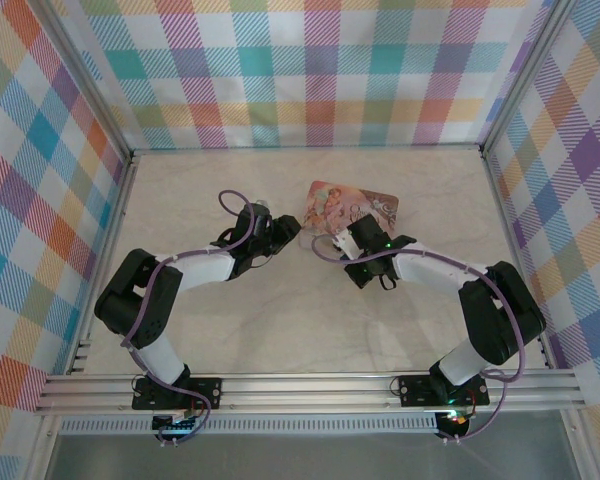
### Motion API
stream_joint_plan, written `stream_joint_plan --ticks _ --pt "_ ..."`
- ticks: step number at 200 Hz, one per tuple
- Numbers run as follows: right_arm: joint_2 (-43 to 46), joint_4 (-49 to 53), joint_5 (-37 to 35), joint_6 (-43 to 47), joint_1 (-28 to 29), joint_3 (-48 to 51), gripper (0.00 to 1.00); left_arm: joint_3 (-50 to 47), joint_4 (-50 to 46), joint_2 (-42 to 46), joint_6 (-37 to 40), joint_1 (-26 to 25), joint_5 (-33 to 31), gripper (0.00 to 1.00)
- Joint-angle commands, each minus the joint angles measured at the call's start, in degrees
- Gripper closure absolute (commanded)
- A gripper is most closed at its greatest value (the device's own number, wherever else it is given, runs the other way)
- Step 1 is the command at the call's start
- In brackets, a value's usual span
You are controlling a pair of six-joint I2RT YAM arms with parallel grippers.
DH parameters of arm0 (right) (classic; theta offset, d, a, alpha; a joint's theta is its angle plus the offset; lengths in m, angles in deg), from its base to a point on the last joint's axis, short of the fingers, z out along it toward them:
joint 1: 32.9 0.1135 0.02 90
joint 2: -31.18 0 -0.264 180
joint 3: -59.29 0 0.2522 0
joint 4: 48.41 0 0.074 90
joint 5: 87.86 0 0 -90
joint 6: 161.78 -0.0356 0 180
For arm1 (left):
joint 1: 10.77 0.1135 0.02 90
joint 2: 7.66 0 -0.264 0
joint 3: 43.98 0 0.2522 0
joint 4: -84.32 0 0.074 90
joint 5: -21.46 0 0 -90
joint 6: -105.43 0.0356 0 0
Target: Unlock the padlock with the key
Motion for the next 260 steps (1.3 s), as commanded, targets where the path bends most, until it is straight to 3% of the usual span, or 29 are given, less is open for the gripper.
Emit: stream_joint_plan --ticks 1,42,95,151,260 --pt "2.24 -2.81 -1.75 2.44 -0.34 1.22 1.0 1.25 0.26 1.73 1.79 1.03 0.67 0.52" --pt "3.74 -3.75 -1.54 2.57 -0.32 1.88 1.0 1.28 -0.13 2.0 2.28 1.13 2.01 0.52" --pt "3.89 -4.18 -1.49 2.44 -0.3 2.04 1.0 0.94 -1.18 2.37 2.43 1.15 10.1 0.49" --pt "3.96 -4.52 -1.49 2.53 -0.29 2.26 1.0 1.02 -10.35 5.02 6.68 0.95 18.72 0.46" --pt "4.63 -6.95 0.75 3.54 -0.03 2.22 1.0 0.41 -12.16 4.59 8.08 -0.1 19.27 0.45"
